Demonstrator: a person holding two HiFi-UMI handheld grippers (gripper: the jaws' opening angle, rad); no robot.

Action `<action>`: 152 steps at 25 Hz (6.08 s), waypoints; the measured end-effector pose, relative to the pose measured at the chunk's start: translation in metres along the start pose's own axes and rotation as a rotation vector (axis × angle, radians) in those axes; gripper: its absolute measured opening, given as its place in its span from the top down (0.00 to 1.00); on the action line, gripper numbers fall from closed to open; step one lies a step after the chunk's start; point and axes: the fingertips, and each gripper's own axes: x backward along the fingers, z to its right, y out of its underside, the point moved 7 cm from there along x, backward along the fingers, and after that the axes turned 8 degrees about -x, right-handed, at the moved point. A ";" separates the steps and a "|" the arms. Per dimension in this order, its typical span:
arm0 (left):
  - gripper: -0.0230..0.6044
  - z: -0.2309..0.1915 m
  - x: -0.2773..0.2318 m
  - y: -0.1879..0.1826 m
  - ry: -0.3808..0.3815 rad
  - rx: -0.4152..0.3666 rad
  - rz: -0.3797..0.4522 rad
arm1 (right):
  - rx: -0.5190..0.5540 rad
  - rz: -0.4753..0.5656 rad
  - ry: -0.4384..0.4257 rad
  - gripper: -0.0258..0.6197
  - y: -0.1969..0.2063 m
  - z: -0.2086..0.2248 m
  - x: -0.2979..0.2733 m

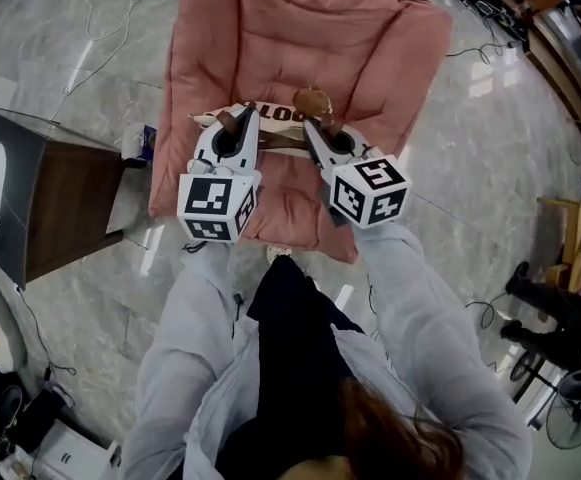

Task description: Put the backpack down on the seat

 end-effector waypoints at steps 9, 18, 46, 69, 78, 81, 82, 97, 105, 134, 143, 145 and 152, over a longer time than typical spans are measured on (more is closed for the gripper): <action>0.94 0.022 0.036 0.023 -0.050 0.085 -0.041 | -0.087 -0.036 -0.052 0.94 0.040 -0.006 0.024; 0.94 0.046 0.076 0.049 -0.068 0.131 -0.124 | -0.148 -0.088 -0.071 0.93 0.082 -0.020 0.053; 0.94 0.139 0.219 0.197 -0.057 0.281 -0.408 | -0.385 -0.254 0.002 0.93 0.270 -0.046 0.143; 0.94 0.175 0.252 0.326 -0.078 0.420 -0.725 | -0.297 -0.464 0.165 0.89 0.380 -0.041 0.150; 0.40 0.169 0.257 0.335 -0.184 0.428 -0.748 | -0.346 -0.454 0.143 0.37 0.381 -0.037 0.160; 0.40 0.175 0.259 0.332 -0.174 0.441 -0.741 | -0.368 -0.436 0.150 0.33 0.378 -0.031 0.162; 0.40 0.177 0.259 0.330 -0.171 0.440 -0.736 | -0.375 -0.425 0.154 0.33 0.377 -0.030 0.164; 0.40 0.180 0.267 0.257 -0.139 0.407 -0.595 | -0.397 -0.188 0.114 0.32 0.313 -0.036 0.211; 0.47 0.189 0.269 0.186 -0.113 0.338 -0.441 | -0.369 -0.048 0.041 0.34 0.263 -0.061 0.243; 0.93 0.224 0.235 0.004 0.135 0.062 -0.005 | -0.013 0.229 0.180 0.95 0.133 -0.078 0.345; 0.93 0.231 0.238 0.008 0.177 0.062 -0.019 | -0.011 0.213 0.207 0.95 0.138 -0.077 0.345; 0.93 0.234 0.239 0.010 0.177 0.061 -0.028 | -0.014 0.213 0.209 0.95 0.140 -0.077 0.347; 0.93 0.236 0.245 0.019 0.169 0.077 -0.042 | -0.046 0.222 0.218 0.95 0.148 -0.077 0.351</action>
